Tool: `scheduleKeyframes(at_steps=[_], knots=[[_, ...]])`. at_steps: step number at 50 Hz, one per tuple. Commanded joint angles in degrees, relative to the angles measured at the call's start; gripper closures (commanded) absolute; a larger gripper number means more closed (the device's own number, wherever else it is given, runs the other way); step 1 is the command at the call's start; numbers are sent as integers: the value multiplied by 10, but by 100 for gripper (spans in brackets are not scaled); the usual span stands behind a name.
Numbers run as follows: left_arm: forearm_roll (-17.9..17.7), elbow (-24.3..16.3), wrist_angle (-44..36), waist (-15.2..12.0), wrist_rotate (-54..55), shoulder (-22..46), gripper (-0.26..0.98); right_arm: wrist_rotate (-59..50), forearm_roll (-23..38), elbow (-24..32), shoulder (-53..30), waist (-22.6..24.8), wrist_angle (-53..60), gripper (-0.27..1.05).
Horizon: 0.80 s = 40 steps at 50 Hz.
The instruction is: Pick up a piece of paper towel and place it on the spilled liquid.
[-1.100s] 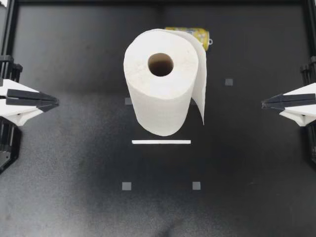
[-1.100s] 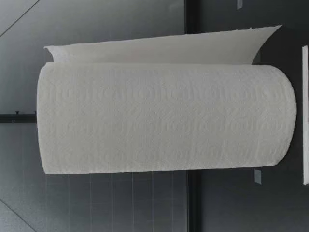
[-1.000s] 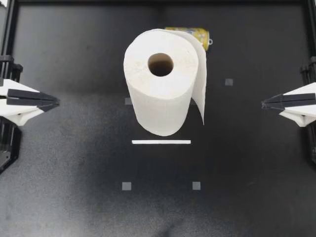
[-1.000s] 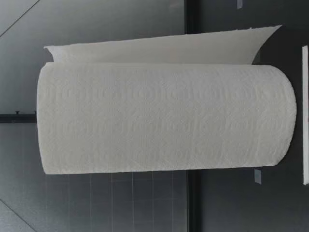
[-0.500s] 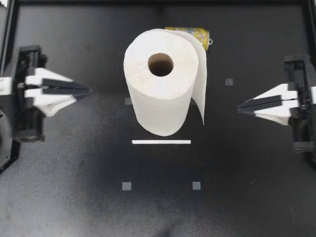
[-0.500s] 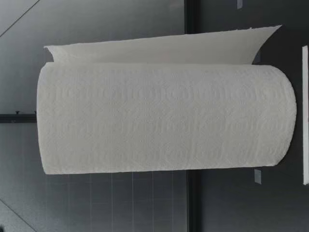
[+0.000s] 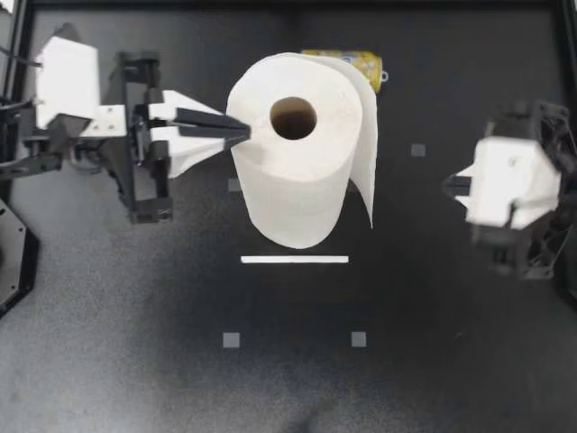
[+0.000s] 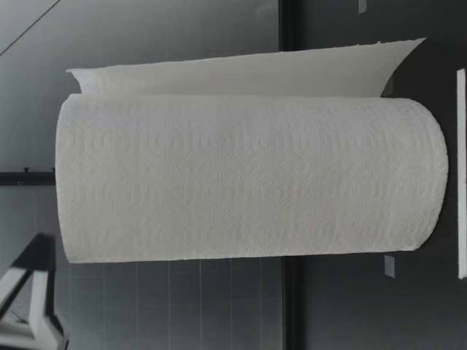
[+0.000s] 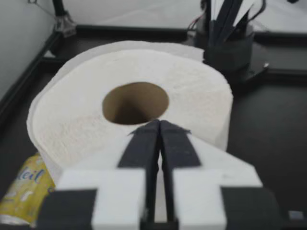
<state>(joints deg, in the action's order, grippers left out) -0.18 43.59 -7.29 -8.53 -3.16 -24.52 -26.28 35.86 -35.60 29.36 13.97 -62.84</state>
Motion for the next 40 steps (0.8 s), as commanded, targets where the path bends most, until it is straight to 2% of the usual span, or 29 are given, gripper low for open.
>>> scheduleKeyframes(at_steps=[1,6,11,29,34,40], knots=[[-1,-25,3,-8,-4,1,61,-83,112,20,-25,69,-92,77],[-1,-31,1,-15,-6,7,61,-199,222,19,-57,144,-171,77],[-1,-36,1,-19,-9,18,61,-306,295,17,-91,193,-201,77],[-2,-39,24,-23,-6,43,61,-557,385,26,-211,198,-207,72],[-1,-38,37,-22,-5,43,61,-630,414,30,-232,198,-207,62],[-1,-39,44,-22,-4,43,61,-695,435,30,-250,198,-206,39]])
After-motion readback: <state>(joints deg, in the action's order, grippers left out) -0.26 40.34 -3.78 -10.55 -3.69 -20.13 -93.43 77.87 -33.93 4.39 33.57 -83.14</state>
